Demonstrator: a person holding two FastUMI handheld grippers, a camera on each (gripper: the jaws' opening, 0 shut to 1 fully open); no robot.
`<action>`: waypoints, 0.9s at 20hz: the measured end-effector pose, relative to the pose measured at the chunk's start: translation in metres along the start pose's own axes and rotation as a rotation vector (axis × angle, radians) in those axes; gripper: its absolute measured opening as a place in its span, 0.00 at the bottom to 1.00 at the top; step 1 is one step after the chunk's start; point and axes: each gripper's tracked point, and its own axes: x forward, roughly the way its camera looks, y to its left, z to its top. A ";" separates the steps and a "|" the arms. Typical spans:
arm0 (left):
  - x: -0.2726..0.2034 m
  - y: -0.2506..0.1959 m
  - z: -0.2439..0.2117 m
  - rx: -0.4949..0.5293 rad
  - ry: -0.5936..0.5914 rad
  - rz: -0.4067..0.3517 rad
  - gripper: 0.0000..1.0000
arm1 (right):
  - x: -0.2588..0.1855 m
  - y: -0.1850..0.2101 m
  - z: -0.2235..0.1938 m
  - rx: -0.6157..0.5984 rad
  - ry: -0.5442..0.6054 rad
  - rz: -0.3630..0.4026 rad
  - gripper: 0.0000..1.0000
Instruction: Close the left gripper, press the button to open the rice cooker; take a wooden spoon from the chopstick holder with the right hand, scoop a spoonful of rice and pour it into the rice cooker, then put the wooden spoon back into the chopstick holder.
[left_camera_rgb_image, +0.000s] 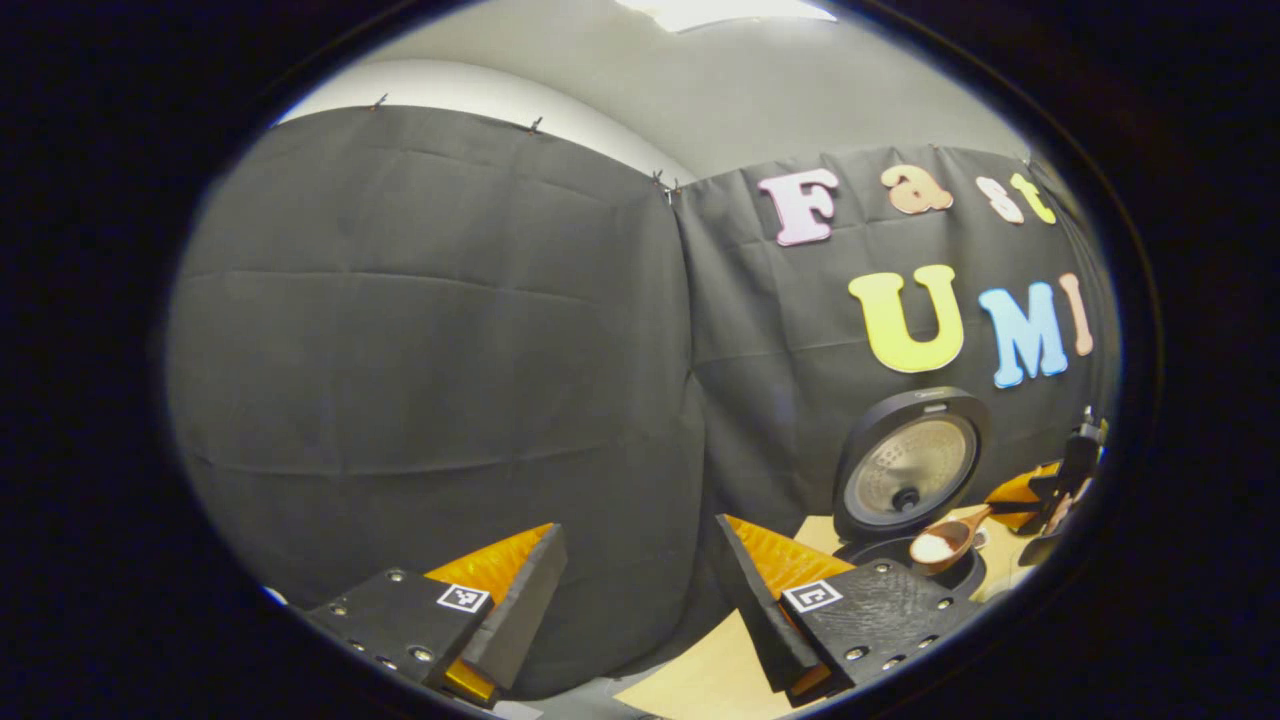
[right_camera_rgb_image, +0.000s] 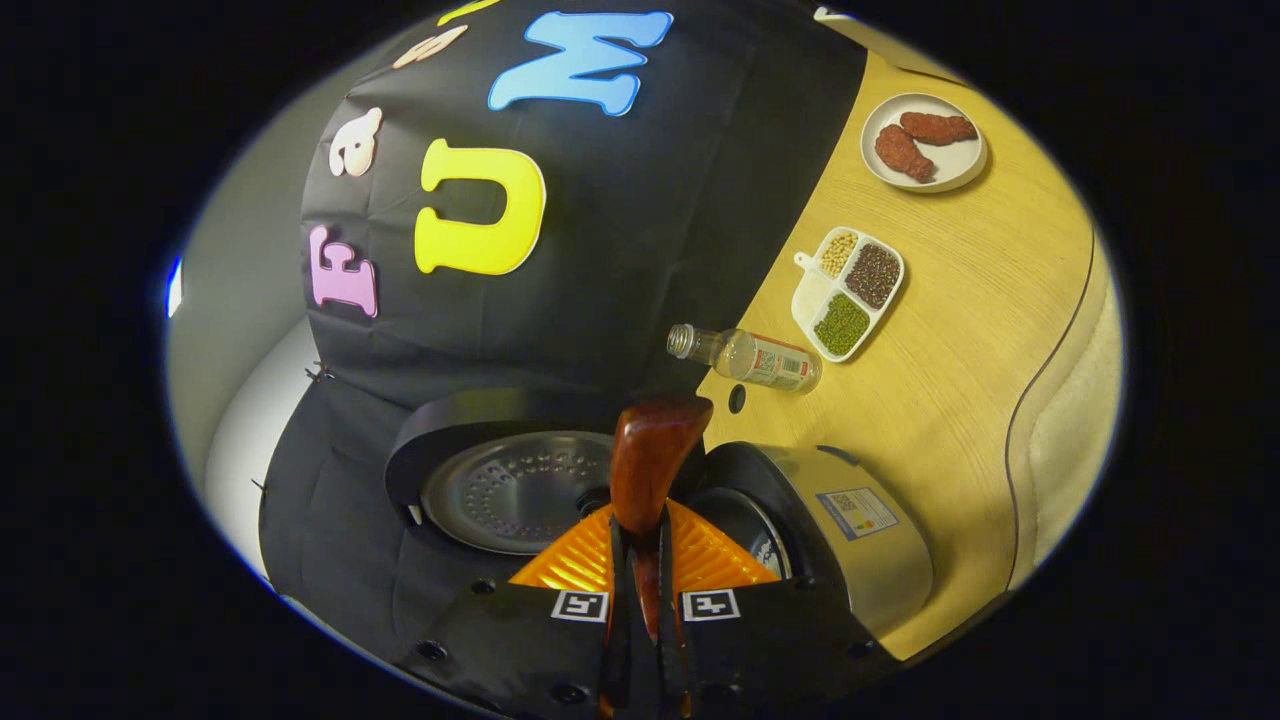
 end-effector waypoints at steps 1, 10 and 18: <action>-0.001 0.002 -0.001 -0.001 0.004 0.005 0.88 | 0.006 -0.003 -0.003 -0.018 0.004 -0.010 0.13; -0.004 0.008 -0.012 0.000 0.025 0.026 0.89 | 0.026 -0.016 -0.027 -0.391 0.034 -0.090 0.13; -0.002 0.005 -0.011 0.002 0.022 0.024 0.89 | 0.029 -0.005 -0.042 -0.699 0.045 -0.093 0.13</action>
